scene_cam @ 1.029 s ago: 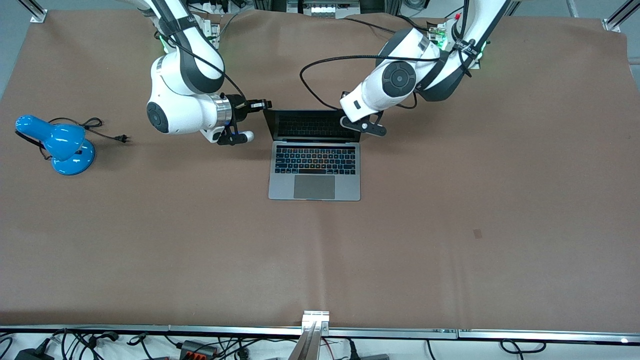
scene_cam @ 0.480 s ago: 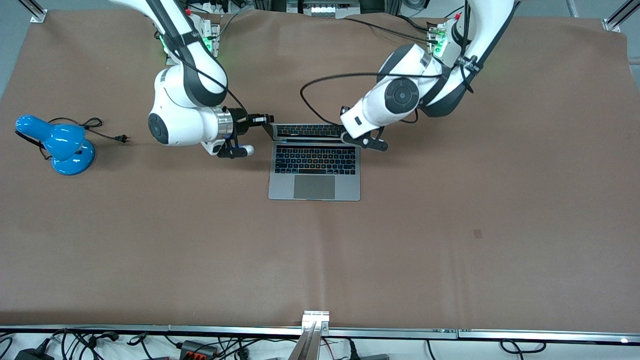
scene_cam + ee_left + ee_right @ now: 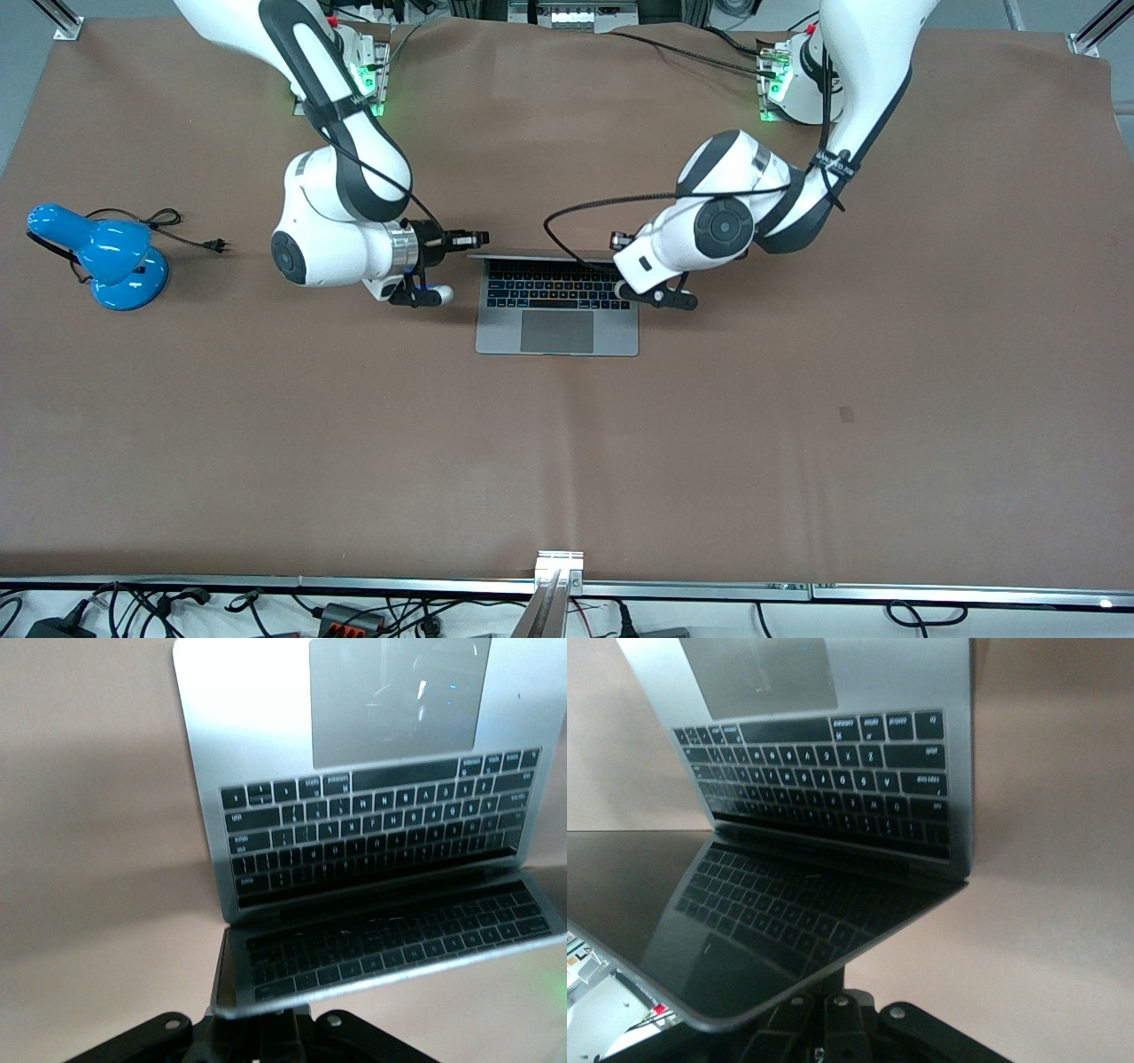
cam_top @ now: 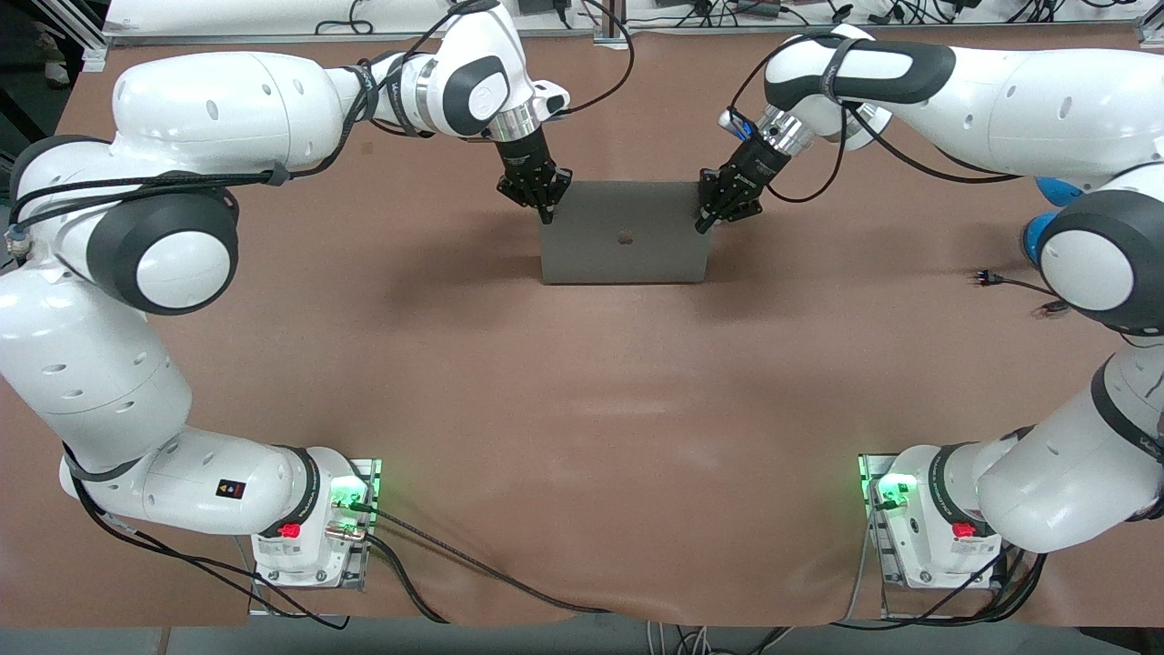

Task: Close laptop with both arms from behind
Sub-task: 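Press the screen down onto the keyboard with both grippers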

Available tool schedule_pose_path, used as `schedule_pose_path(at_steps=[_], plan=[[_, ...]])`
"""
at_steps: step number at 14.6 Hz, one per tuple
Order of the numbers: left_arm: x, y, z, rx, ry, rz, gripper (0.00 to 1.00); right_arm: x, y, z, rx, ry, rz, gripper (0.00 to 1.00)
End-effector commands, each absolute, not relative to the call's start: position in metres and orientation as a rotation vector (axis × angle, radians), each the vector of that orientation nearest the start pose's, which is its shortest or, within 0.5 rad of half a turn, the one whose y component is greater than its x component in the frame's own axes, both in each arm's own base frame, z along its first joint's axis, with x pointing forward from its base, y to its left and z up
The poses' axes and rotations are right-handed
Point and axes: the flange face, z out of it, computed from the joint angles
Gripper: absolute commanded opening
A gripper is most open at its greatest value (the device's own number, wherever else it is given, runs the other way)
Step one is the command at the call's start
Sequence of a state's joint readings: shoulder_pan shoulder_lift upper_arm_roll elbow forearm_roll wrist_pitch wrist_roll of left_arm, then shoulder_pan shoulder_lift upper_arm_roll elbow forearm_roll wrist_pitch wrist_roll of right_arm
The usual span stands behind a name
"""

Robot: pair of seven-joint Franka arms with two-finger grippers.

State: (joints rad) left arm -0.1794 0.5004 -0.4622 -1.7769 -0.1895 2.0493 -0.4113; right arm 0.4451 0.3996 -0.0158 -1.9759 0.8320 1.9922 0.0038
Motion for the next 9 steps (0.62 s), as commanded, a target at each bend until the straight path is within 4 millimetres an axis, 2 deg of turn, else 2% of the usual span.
schedule_pose_path(at_steps=[1,6,9], plan=[[0.538,-0.375,0.281,-3.322,0.144,0.579,0.00,0.531,0.283,0.240,-2.473,0.126,0.636,0.00],[0.562,-0.373,0.267,-3.327,0.139,0.548,0.00,0.554,0.282,0.209,-2.485,0.153,0.616,0.00],[0.569,-0.374,0.253,-3.318,0.150,0.542,0.00,0.564,0.283,0.194,-2.494,0.168,0.597,0.00]])
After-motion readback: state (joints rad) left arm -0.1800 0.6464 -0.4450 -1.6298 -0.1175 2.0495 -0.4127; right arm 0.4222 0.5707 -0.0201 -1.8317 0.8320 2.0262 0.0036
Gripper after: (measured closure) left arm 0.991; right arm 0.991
